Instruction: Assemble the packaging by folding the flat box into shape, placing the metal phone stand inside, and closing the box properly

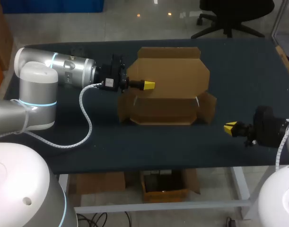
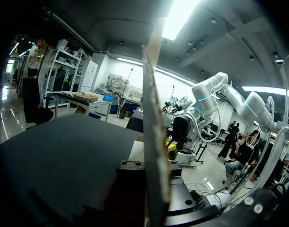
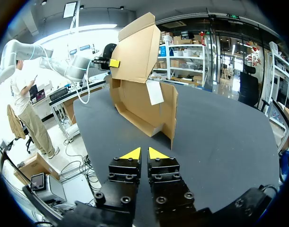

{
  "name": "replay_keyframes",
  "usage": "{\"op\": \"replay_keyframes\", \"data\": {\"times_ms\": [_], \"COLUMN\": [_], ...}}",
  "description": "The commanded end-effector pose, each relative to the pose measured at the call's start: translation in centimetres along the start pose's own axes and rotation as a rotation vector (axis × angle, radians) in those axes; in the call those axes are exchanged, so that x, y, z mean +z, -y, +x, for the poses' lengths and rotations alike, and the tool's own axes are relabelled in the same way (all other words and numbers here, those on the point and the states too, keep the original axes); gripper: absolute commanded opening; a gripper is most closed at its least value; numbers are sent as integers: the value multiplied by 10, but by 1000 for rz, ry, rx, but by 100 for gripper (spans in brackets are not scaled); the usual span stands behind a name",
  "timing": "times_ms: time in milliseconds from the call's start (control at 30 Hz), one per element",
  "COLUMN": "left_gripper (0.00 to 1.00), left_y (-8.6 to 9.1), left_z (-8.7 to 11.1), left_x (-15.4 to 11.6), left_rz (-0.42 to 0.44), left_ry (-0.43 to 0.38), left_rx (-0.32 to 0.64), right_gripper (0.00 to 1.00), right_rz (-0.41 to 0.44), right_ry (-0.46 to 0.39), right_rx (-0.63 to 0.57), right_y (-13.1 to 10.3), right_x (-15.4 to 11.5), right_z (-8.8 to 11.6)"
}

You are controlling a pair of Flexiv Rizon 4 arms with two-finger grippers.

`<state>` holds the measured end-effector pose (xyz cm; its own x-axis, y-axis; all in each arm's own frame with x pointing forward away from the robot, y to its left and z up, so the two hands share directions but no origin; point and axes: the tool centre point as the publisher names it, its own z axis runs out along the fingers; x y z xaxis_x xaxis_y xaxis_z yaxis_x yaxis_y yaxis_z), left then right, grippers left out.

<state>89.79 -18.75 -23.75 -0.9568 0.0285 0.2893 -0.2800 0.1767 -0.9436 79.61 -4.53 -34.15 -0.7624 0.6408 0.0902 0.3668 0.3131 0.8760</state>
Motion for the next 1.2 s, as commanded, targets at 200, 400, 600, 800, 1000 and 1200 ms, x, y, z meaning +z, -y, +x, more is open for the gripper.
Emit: {"op": "replay_keyframes", "data": {"times_ms": [200, 400, 600, 800, 1000, 1200], "left_gripper": [0, 0, 0, 0, 0, 0], "left_y": [-2, -2, -2, -2, -2, -2], "left_z": [-1, -1, -1, -1, -1, -1], "left_x": [0, 0, 0, 0, 0, 0], "left_rz": [-1, -1, -1, -1, -1, -1], "left_ry": [-1, -1, -1, -1, -1, -1], "left_rx": [0, 0, 0, 0, 0, 0], "right_gripper": [34, 39, 42, 42, 42, 41], "right_rz": [25, 42, 47, 41, 44, 47], "right_ry": [-65, -72, -92, -115, -115, -109], "right_rx": [-7, -18, -30, -39, -45, -47], "right_y": [-1, 0, -2, -8, -12, -16], "right_x": [16, 28, 42, 53, 62, 71], "right_z": [-17, -30, -40, -47, -52, -56]}}
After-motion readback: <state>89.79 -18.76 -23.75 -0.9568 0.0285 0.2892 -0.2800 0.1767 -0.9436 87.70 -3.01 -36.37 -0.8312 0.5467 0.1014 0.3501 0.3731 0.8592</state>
